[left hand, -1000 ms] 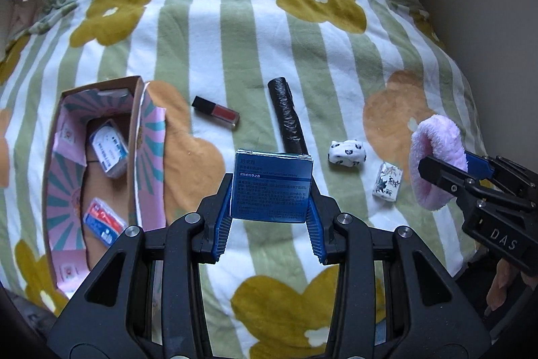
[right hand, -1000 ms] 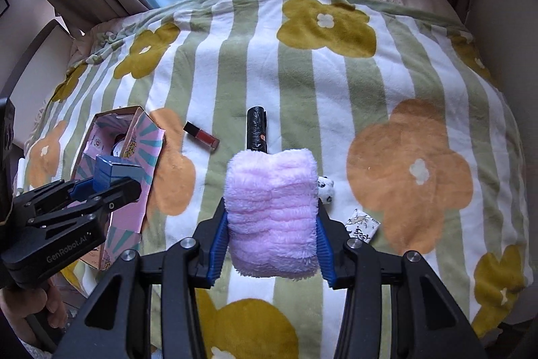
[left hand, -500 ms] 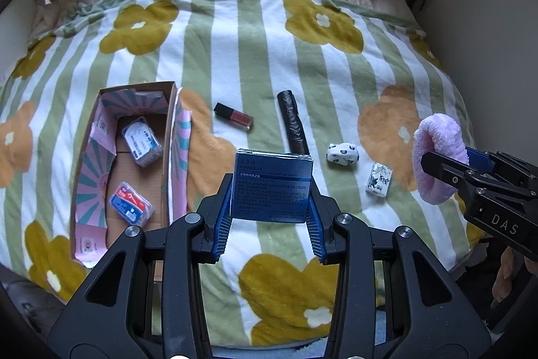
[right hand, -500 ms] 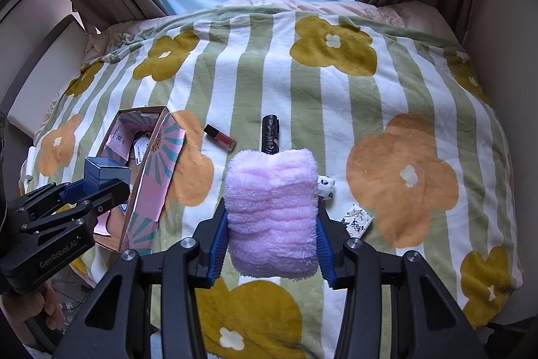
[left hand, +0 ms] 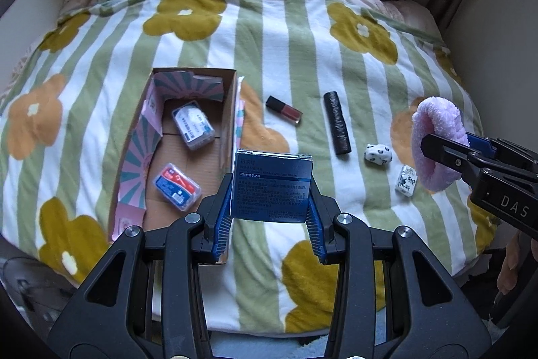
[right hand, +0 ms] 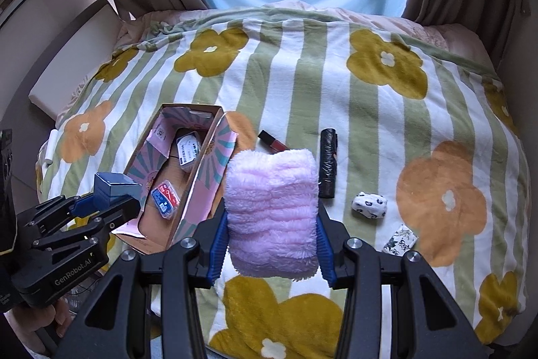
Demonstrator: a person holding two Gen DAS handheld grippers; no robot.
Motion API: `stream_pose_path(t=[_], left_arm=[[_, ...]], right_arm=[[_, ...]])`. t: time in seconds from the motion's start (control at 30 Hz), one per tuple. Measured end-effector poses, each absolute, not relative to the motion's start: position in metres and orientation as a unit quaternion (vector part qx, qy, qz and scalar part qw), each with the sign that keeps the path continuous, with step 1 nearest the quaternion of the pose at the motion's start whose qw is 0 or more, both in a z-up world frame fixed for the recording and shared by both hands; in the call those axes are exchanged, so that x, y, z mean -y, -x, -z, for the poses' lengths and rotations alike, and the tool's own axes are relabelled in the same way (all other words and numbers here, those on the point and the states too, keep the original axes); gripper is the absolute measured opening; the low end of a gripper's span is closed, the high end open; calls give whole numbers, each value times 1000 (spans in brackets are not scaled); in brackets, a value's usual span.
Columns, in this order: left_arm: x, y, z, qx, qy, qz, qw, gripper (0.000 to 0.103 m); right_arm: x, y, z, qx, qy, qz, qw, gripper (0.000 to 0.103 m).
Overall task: Organize objects
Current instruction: 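Lift the blue cube box and pink hair tie and carry them over the cardboard box, then lower both items into the cardboard box and open both tools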
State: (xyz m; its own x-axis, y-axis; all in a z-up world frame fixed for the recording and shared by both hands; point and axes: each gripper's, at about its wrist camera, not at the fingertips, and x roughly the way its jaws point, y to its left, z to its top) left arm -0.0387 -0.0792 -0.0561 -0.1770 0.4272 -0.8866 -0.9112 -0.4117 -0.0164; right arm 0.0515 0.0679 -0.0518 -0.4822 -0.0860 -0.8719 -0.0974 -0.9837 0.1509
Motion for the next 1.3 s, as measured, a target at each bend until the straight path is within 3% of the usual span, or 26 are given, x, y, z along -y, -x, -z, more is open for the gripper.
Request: stream_pose_path(t=[0.3, 0.6, 0.87, 1.3], left_arm=[[113, 109, 72, -265, 466, -724, 434, 35], [136, 163, 124, -284, 505, -702, 414, 35], [126, 182, 171, -336, 503, -670, 432, 35], [103, 160, 233, -451, 435, -582, 518, 35]], right_arm=[[-2, -4, 65, -65, 525, -848, -34, 42], [58, 56, 100, -37, 550, -832, -62, 42], [109, 114, 150, 18, 574, -812, -99, 42], [153, 164, 243, 89, 606, -754, -239, 42]])
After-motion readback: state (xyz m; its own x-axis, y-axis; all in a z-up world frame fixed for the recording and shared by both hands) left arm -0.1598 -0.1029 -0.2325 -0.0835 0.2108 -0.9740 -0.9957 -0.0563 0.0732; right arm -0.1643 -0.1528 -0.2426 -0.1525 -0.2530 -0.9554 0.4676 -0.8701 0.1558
